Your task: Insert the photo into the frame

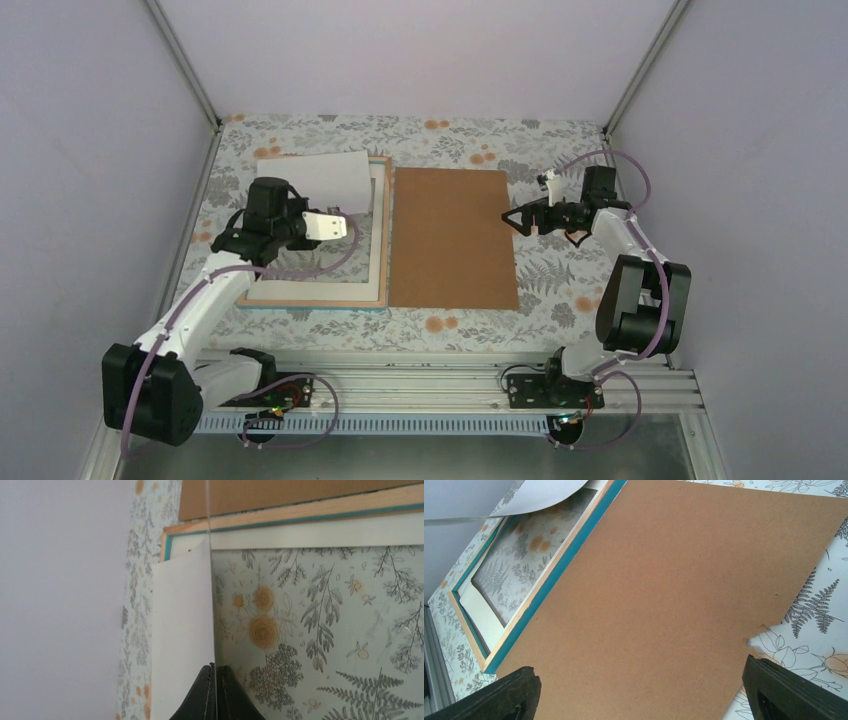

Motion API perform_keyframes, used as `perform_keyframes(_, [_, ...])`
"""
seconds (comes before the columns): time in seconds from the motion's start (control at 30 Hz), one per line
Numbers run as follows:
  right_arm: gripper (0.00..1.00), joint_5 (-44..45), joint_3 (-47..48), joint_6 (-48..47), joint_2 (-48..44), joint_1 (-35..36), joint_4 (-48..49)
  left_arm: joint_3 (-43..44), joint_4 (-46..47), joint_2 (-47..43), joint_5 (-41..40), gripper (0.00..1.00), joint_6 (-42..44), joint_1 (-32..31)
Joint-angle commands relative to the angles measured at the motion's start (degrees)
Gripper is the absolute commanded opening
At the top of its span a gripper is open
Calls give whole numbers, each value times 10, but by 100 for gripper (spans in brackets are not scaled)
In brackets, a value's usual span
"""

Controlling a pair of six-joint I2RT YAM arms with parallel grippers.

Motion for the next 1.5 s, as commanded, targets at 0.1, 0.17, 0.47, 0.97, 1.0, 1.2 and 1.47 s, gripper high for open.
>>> perform_keyframes(0.1, [100, -17, 2, 2, 2, 5, 6, -39, 43, -28, 12, 2, 33, -27])
perform_keyframes(0.17, [100, -16, 1, 2, 1, 5, 7, -52, 47, -38, 12, 2, 41, -31])
perform_keyframes(0.47, [100, -17, 1, 1, 3, 5, 5, -81, 31, -62, -5, 2, 60, -39])
perform_keyframes(0.97, [100, -18, 0, 0, 4, 5, 5, -118, 32, -86, 11, 3, 47, -55])
perform_keyframes(1.0, [100, -18, 0, 0, 5, 5, 5, -121, 37, -85, 10, 2, 47, -58])
perform_keyframes(1.2, [100, -15, -1, -1, 3, 5, 4, -133, 55, -80, -1, 2, 58, -80])
perform_keyframes(1.47, [100, -14, -1, -1, 4, 5, 3, -156, 77, -72, -39, 2, 58, -83])
